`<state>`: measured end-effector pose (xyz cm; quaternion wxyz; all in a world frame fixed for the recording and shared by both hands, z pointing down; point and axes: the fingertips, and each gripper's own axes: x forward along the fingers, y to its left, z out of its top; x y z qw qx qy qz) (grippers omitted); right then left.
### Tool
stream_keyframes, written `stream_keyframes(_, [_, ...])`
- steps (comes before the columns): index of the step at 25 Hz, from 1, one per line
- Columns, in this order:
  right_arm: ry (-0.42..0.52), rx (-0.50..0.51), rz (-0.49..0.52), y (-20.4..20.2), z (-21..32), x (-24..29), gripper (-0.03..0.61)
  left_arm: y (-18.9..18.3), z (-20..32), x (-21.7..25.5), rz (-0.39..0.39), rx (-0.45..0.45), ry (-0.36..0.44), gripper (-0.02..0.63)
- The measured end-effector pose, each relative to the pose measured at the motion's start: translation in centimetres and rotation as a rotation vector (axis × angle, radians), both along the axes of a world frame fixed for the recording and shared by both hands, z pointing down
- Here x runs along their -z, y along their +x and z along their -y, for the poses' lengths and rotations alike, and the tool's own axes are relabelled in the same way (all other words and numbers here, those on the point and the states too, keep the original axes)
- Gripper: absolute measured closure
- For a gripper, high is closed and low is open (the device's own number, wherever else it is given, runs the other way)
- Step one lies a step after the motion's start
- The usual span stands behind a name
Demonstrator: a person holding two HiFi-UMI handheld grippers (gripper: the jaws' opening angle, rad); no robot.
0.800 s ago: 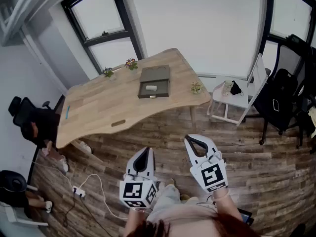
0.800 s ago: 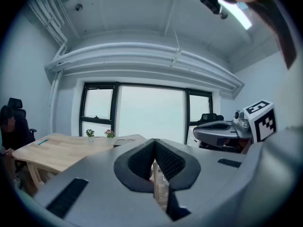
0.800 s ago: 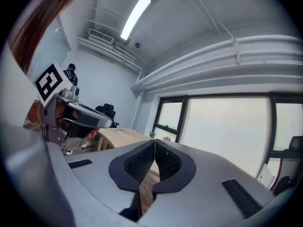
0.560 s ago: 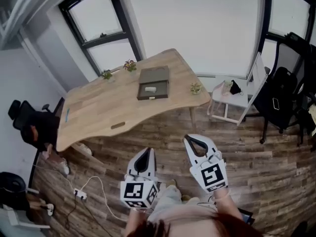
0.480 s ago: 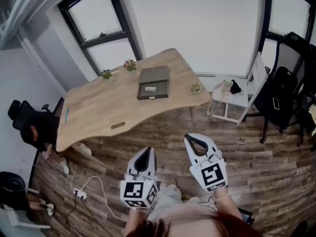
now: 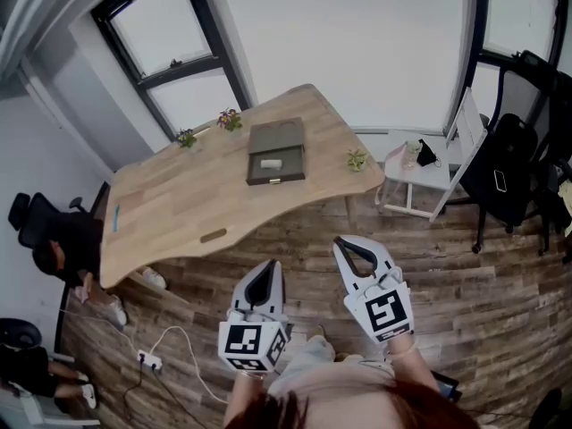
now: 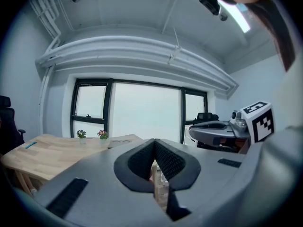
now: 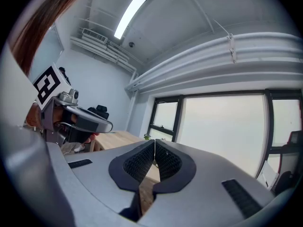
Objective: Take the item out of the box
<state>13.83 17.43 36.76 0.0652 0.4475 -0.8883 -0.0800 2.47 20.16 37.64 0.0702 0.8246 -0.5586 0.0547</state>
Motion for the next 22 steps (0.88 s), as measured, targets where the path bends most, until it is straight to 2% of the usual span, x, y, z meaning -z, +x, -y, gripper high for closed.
stream_keyframes(22, [-0.019,-0.023,0.044,-7.5,9.0,0.4,0.577,-6.4,9.0,-0.1,-0.025,-0.084,0.012,0.614])
